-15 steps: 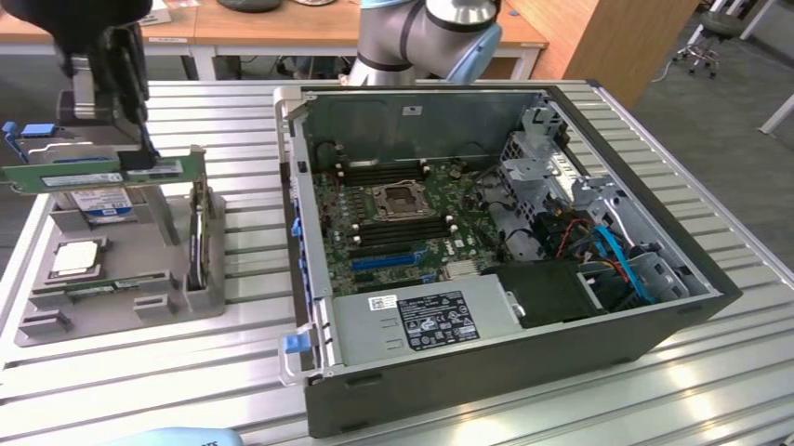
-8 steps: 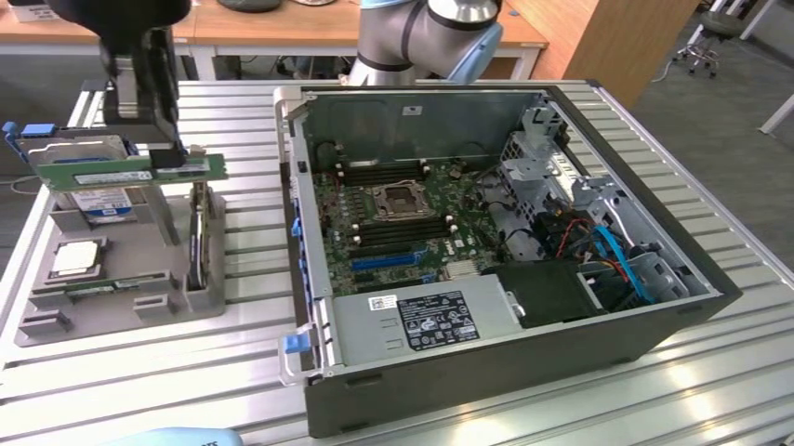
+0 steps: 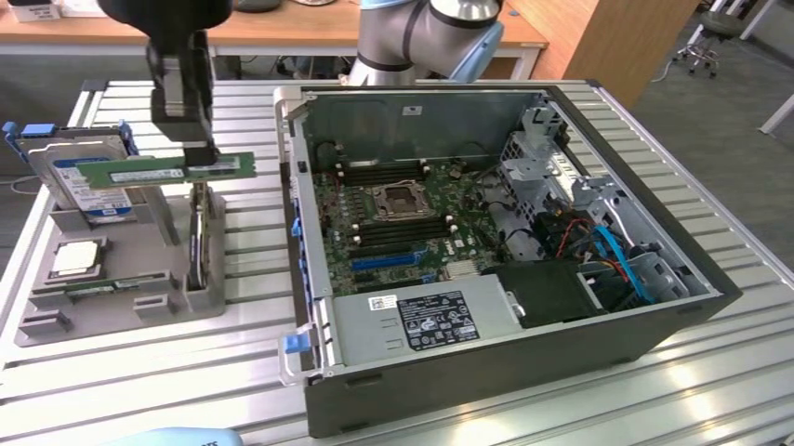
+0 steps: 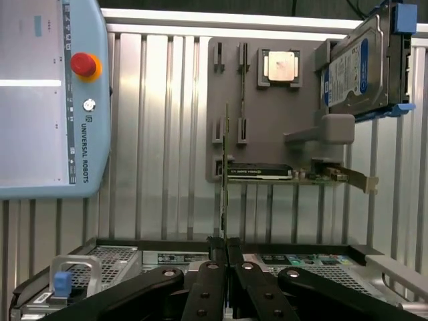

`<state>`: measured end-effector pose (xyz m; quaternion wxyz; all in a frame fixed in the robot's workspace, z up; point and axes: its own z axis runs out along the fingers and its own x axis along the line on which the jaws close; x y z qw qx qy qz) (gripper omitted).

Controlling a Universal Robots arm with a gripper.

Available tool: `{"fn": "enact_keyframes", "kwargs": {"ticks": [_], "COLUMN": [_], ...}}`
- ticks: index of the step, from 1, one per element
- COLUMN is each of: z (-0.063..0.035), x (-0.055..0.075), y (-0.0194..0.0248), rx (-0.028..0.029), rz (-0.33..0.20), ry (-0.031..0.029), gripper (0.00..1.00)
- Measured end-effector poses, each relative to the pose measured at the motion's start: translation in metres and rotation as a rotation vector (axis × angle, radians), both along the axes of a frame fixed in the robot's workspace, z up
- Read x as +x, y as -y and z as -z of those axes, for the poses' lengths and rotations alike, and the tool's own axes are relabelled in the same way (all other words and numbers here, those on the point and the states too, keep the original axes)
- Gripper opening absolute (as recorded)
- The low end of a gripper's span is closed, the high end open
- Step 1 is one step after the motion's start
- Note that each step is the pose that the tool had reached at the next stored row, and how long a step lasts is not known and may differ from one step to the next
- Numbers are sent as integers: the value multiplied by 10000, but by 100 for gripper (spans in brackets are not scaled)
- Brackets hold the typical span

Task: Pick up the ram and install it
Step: 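Pick up the ram and move it above insertion slot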

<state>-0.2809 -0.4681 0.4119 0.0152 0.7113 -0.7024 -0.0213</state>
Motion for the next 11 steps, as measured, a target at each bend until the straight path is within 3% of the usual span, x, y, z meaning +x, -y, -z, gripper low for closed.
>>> {"fn": "enact_keyframes", "kwargs": {"ticks": [11], "z": [0], "x": [355], "y": [0], "rx": [0], "rz": [-1], "ry": [-1], "gripper": [12]}}
